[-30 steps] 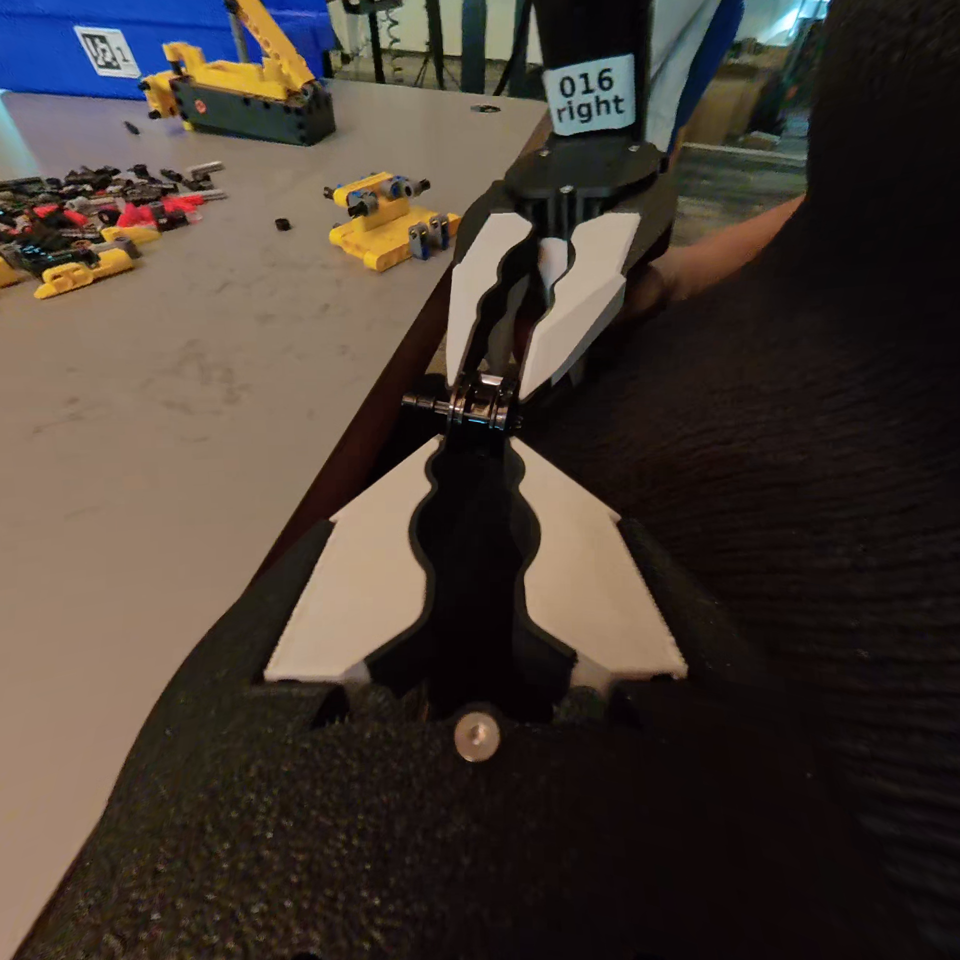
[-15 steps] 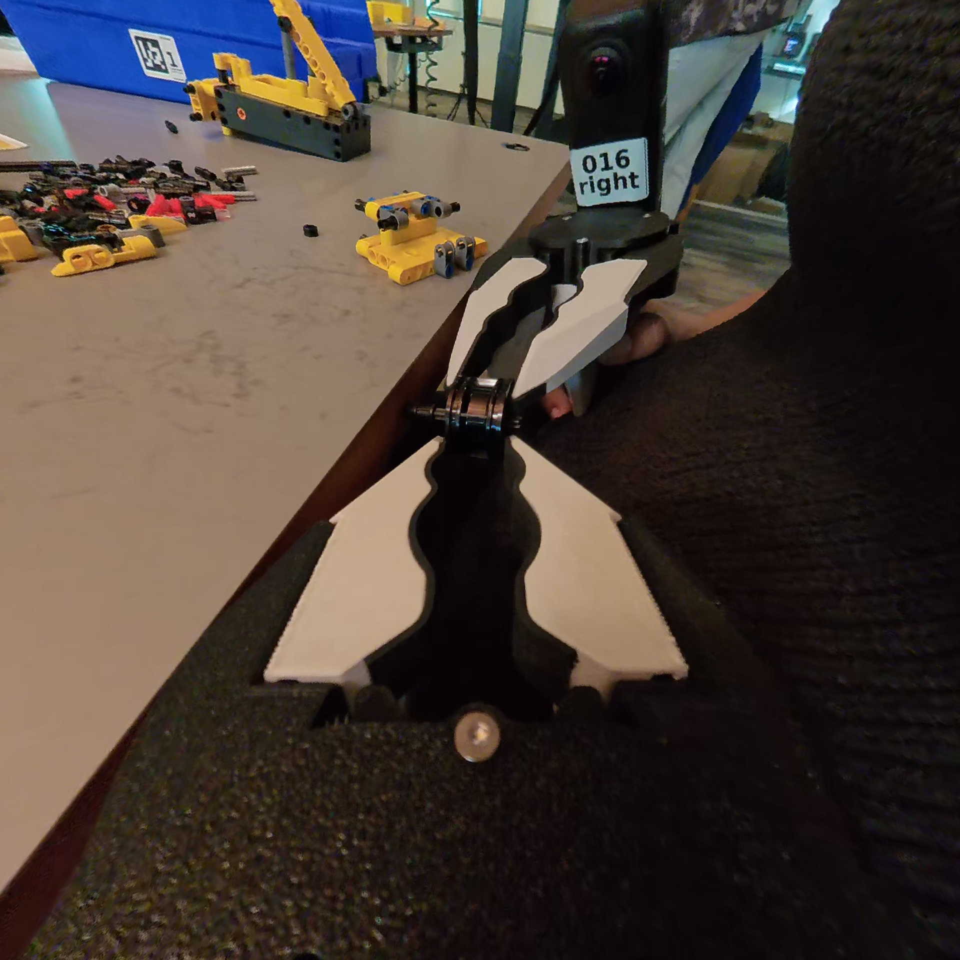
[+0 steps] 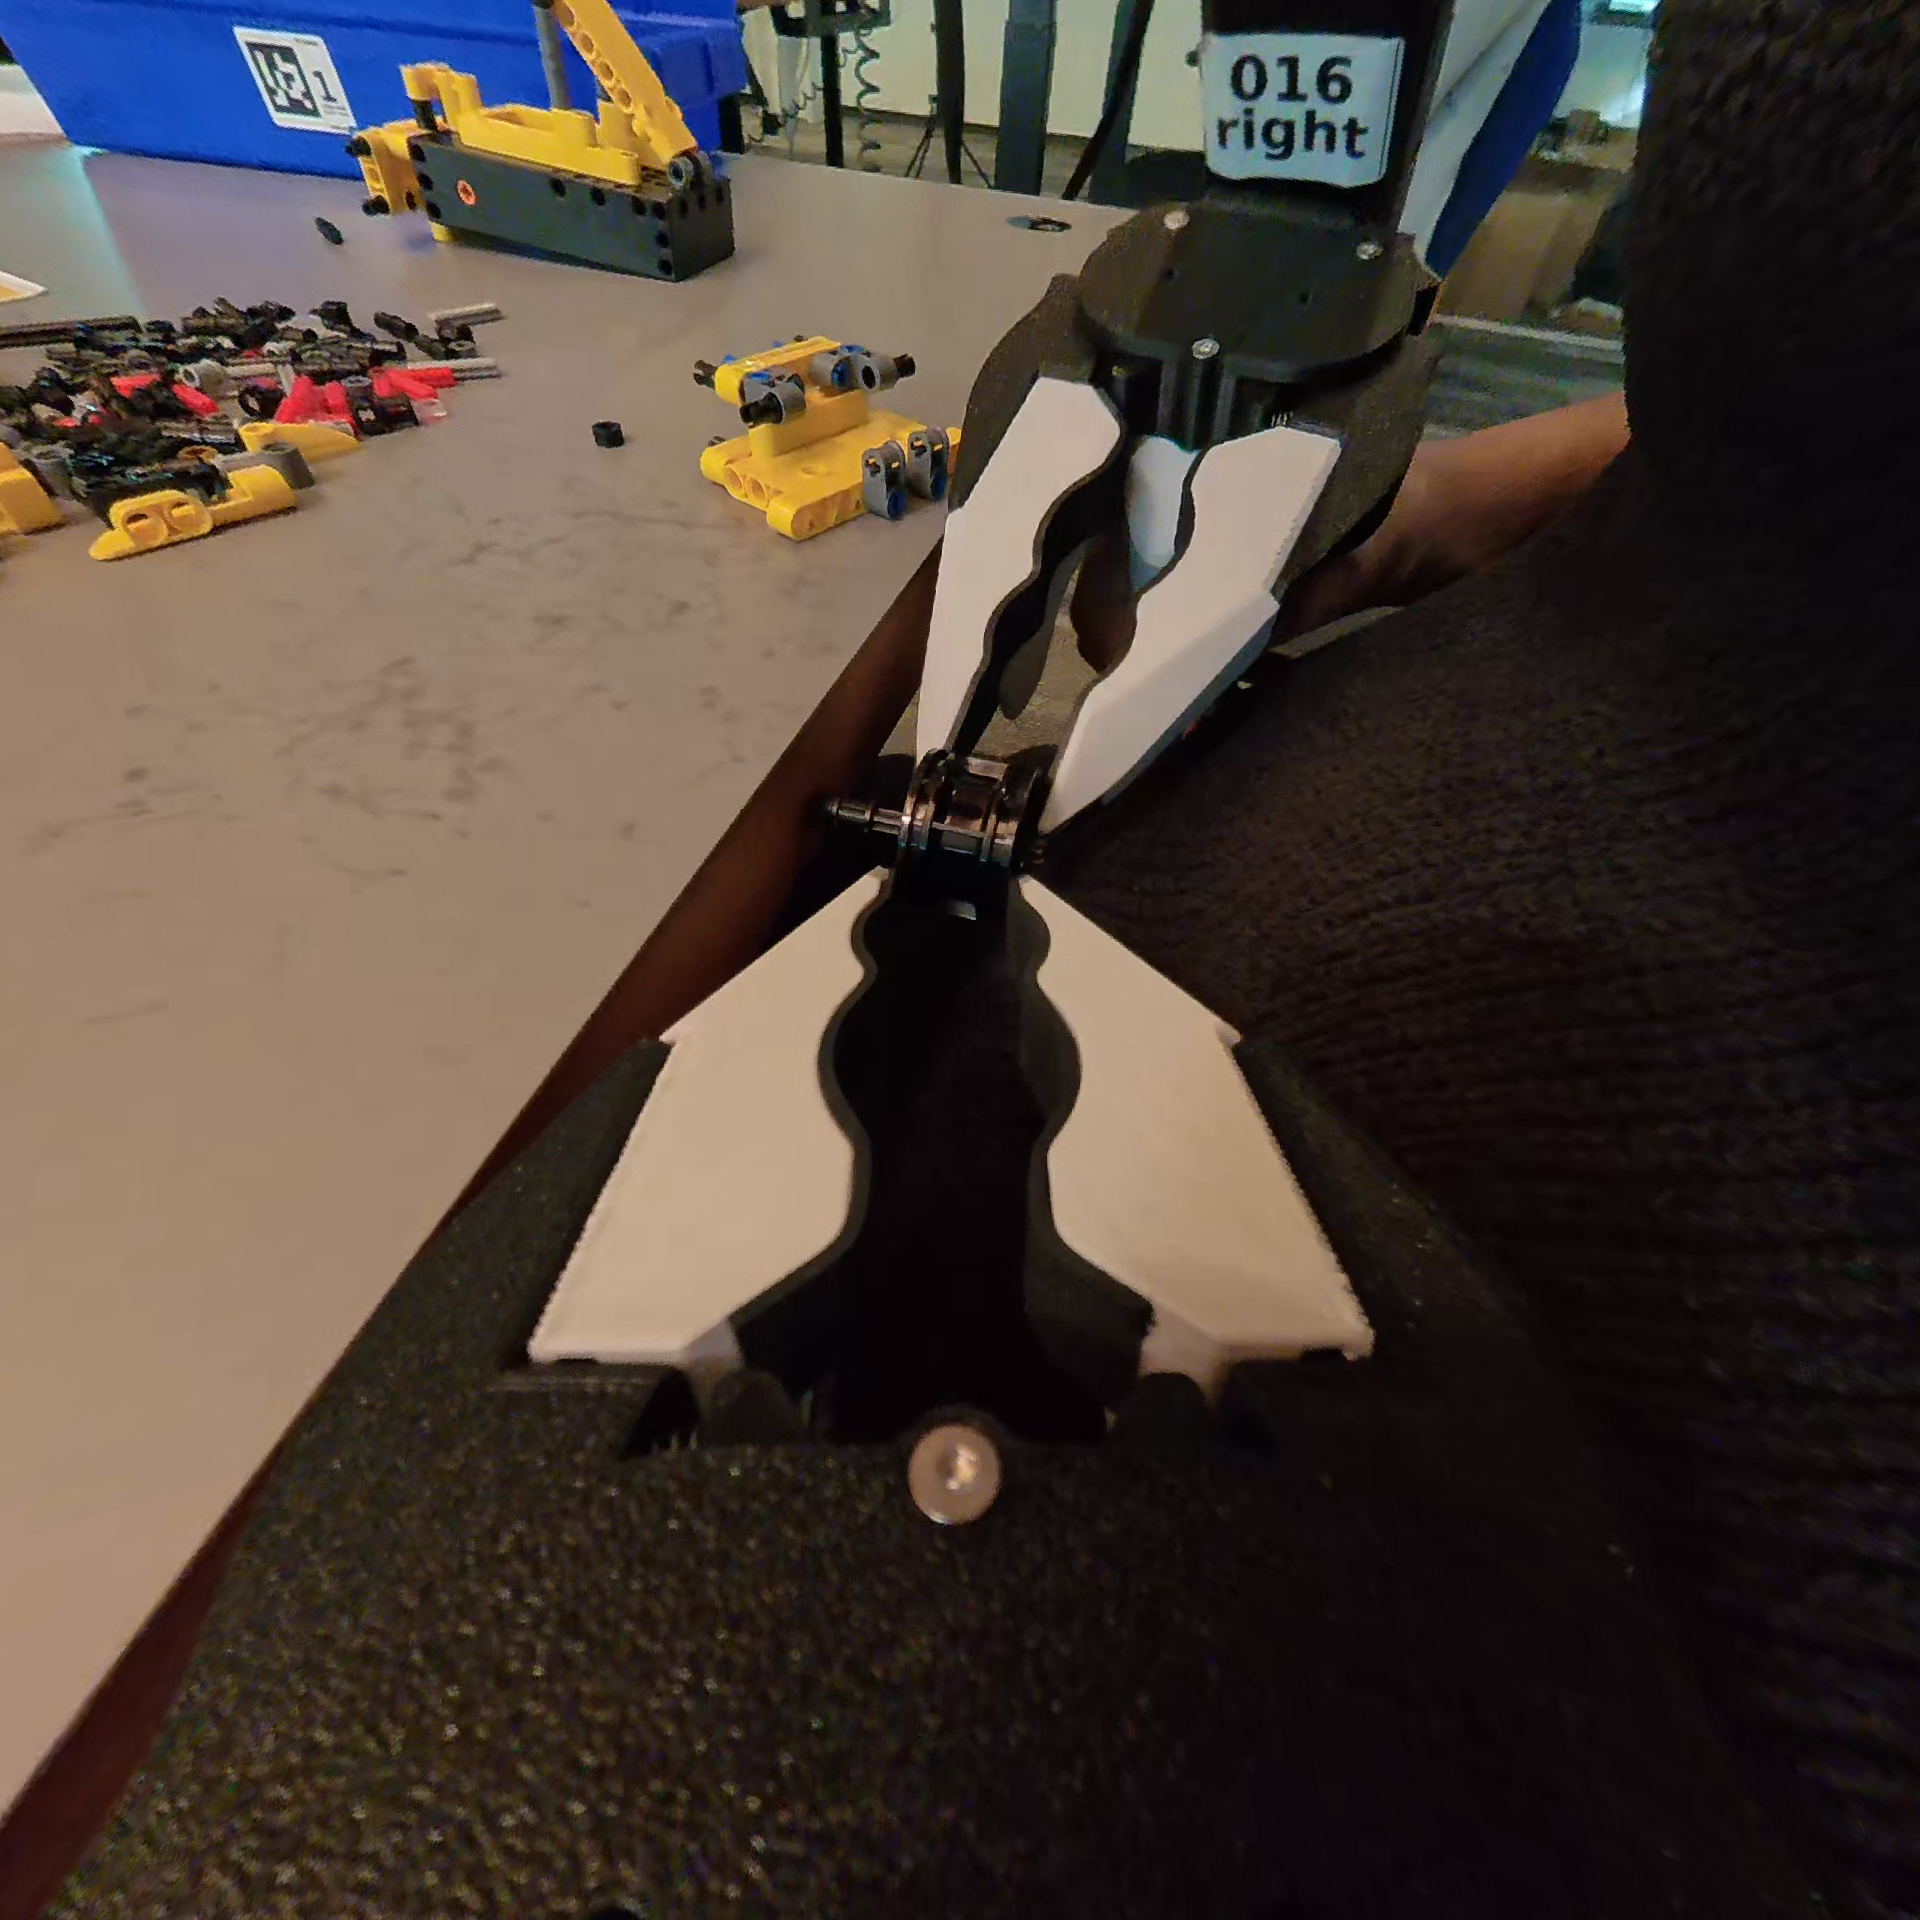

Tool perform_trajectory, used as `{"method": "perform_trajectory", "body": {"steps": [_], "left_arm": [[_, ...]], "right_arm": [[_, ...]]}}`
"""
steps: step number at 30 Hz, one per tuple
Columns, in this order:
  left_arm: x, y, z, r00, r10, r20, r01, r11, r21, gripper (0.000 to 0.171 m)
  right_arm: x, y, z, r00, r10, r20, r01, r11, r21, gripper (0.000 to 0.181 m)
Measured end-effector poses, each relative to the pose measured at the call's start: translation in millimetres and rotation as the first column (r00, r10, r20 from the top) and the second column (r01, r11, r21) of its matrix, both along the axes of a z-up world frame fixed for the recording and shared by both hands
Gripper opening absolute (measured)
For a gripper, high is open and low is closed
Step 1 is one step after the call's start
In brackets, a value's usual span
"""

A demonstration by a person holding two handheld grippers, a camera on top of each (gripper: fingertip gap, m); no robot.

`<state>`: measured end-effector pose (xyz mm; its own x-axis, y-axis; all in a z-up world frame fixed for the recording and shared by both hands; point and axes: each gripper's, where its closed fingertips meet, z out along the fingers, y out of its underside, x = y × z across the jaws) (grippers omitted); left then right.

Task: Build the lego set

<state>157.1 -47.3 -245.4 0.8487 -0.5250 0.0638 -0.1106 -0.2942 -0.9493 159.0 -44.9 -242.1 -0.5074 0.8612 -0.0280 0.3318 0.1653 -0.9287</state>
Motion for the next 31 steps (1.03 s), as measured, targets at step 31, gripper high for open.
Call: {"method": "perform_trajectory", "body": {"steps": [31], "left_arm": [[2.1,3.4,-0.5,0.997,0.066,0.043,-0.065,0.997,-0.041,0.017]], "right_arm": [[-0.9,1.0,2.9,0.991,-0.127,-0.044,0.127,0.992,-0.006,0.019]]}}
